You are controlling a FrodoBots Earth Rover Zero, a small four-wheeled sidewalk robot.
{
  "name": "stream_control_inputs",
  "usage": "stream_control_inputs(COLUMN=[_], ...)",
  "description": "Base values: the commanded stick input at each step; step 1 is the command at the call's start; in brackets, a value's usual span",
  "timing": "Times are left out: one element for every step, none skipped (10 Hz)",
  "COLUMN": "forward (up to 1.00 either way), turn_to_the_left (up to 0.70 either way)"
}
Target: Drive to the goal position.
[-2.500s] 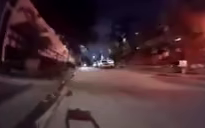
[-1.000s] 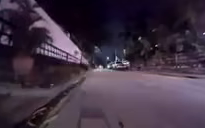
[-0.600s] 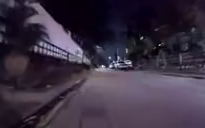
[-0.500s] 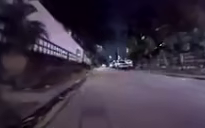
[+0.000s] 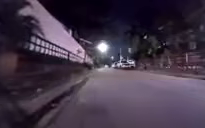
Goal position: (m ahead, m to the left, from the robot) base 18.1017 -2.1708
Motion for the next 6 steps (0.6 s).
stream_control_inputs(forward=[0.70,0.70,0.70,0.70,0.70,0.70], turn_to_the_left=[-0.23,0.00,0.00,0.00,0.00,0.00])
